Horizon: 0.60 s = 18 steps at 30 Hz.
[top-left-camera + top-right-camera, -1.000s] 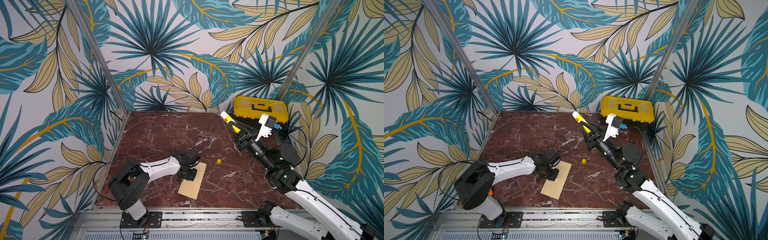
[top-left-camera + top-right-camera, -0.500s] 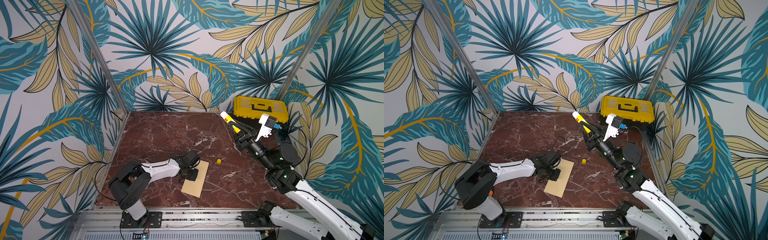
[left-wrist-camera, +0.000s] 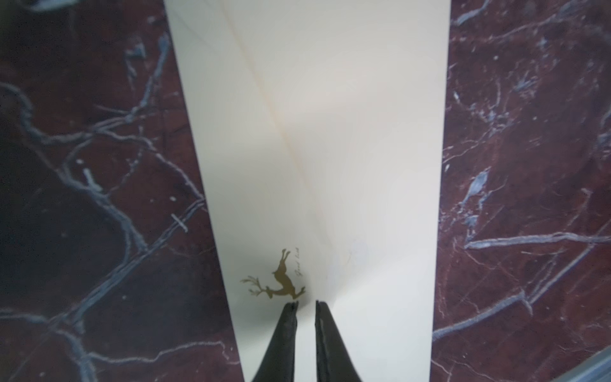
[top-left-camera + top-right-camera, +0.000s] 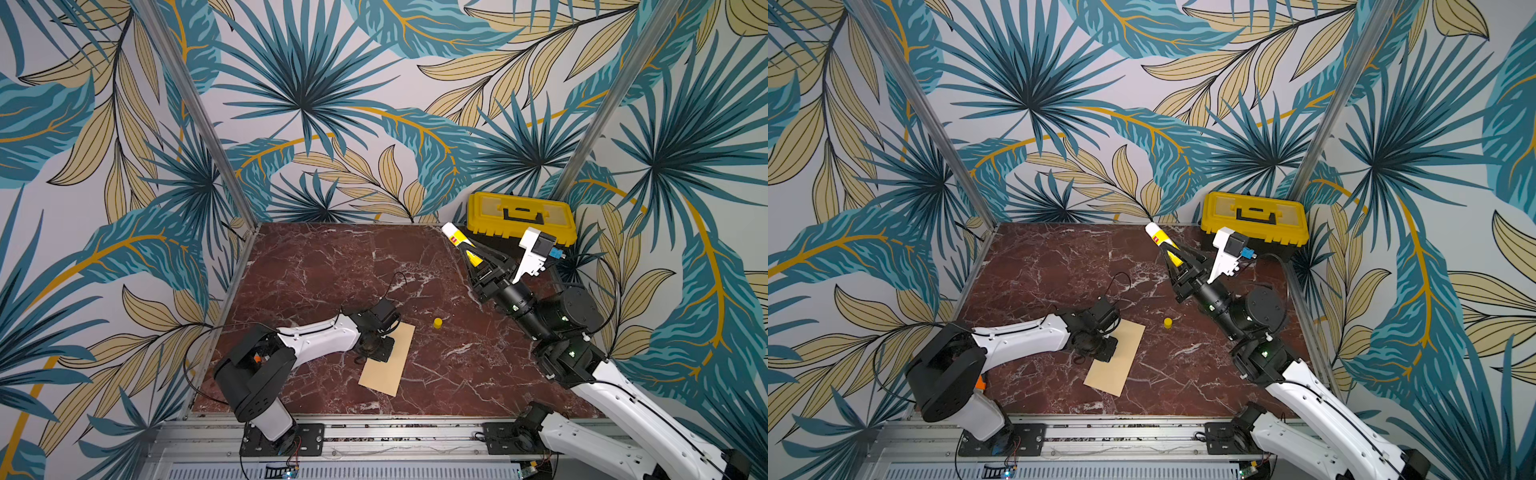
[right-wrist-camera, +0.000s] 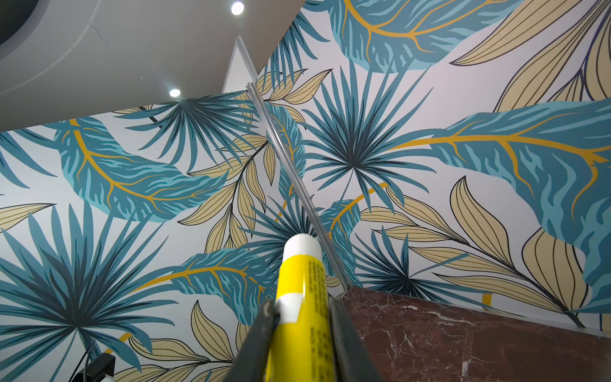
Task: Seal the envelope with a glue stick
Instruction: Seal the envelope at the center of the board, then screw the glue stick.
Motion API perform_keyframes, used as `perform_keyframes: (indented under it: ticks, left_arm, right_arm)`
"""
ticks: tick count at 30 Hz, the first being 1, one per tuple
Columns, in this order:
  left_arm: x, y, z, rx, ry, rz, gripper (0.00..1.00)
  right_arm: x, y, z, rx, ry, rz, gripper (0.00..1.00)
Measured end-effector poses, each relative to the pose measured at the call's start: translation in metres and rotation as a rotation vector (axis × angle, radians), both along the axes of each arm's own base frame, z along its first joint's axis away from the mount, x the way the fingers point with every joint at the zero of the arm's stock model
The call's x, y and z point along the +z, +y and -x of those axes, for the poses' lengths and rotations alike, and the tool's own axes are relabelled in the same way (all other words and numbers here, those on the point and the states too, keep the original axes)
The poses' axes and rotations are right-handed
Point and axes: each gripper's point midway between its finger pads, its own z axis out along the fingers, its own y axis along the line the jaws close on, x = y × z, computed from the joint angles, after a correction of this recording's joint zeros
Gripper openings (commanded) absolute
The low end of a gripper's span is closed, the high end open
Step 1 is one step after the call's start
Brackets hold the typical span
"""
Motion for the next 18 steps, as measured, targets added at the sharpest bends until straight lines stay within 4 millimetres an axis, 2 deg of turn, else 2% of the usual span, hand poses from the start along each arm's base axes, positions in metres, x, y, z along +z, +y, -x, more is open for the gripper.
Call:
perform_keyframes:
  ticks: [7,14,18]
  left_arm:
    - [0.036,-0.014,-0.015,-0.005,-0.074,0.065,0.19]
    - [0.049,-0.034,-0.026,-0.035,-0.093,0.12,0.27]
    - [0.059,-0.053,-0.033,-0.061,-0.106,0.204,0.29]
  right_arm:
    - [-0.005,-0.003,-0.002,-0.019,0.018,0.013,0.0]
    - [-0.018,-0.008,-0.006,-0.07,0.055,0.065,0.0]
    - [-0.024,-0.014,-0.009,-0.109,0.082,0.105,0.0]
